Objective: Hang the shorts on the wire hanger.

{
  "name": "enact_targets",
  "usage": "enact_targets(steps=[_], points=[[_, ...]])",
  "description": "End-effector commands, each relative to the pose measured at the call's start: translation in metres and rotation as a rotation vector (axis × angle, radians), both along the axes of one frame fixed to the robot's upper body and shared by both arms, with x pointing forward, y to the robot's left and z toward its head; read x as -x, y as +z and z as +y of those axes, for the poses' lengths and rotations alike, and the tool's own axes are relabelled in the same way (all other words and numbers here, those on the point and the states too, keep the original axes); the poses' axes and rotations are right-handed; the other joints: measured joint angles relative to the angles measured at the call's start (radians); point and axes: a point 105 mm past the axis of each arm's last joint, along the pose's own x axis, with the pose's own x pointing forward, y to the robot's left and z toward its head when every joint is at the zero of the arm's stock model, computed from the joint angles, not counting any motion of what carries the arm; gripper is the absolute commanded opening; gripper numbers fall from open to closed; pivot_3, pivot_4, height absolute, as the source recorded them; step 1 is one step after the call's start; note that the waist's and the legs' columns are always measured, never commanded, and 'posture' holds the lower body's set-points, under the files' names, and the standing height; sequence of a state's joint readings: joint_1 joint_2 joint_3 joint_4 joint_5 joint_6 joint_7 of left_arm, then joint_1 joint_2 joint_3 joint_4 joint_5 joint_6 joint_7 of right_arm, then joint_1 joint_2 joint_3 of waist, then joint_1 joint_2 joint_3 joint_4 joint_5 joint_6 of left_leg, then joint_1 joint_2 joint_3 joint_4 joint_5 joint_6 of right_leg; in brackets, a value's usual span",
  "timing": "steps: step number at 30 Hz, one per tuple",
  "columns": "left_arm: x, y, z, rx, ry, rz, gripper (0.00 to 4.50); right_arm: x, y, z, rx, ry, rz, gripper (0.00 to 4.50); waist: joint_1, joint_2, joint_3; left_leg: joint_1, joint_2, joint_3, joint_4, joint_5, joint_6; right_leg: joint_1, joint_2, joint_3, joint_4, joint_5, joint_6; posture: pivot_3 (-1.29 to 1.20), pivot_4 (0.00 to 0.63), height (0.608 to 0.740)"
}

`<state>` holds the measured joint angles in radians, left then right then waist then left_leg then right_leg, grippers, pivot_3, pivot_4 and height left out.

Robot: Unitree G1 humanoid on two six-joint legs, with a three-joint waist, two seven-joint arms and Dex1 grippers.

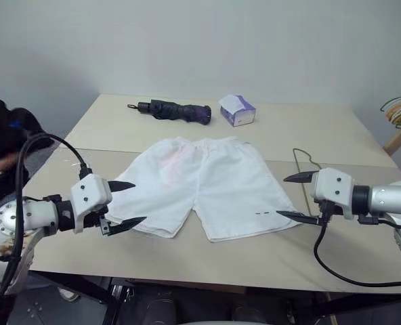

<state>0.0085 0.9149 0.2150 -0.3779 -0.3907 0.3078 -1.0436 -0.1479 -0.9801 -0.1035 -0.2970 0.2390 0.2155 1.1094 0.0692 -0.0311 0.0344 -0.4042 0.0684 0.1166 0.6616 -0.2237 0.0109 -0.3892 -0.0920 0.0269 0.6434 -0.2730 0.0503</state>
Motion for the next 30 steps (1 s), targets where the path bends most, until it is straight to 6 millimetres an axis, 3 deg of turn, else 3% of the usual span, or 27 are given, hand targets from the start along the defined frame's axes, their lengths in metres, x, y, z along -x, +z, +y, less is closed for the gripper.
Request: enact_targets(steps=[1,16,27,30], points=[[-0.006,0.012,-0.003,0.037,0.020,-0.038,4.50,-0.001,0.017,-0.001,0.017,0.004,-0.072,4.46,0.000,0.000,0.000,0.000,0.000,0.000,0.000,0.000,0.000,0.000,0.000,0.000,0.000,0.000,0.000,0.15,0.000,0.740],[-0.012,0.014,-0.025,0.067,-0.019,-0.021,4.50,-0.001,0.020,-0.003,0.019,-0.013,-0.073,4.46,0.000,0.000,0.000,0.000,0.000,0.000,0.000,0.000,0.000,0.000,0.000,0.000,0.000,0.000,0.000,0.14,0.000,0.740],[-0.013,-0.018,-0.082,0.071,-0.196,0.118,4.50,0.003,0.018,-0.003,-0.003,-0.063,-0.083,4.46,-0.008,0.000,0.000,-0.001,0.000,-0.001,0.002,0.000,0.000,0.001,0.001,0.000,0.000,0.000,0.000,0.07,0.000,0.740],[-0.015,-0.030,-0.105,0.046,-0.267,0.123,4.50,0.005,0.015,-0.002,-0.014,-0.083,-0.085,4.46,-0.009,0.000,0.000,-0.001,0.000,-0.001,0.003,0.000,0.000,0.001,0.001,0.000,0.001,0.000,0.000,0.06,0.000,0.740]])
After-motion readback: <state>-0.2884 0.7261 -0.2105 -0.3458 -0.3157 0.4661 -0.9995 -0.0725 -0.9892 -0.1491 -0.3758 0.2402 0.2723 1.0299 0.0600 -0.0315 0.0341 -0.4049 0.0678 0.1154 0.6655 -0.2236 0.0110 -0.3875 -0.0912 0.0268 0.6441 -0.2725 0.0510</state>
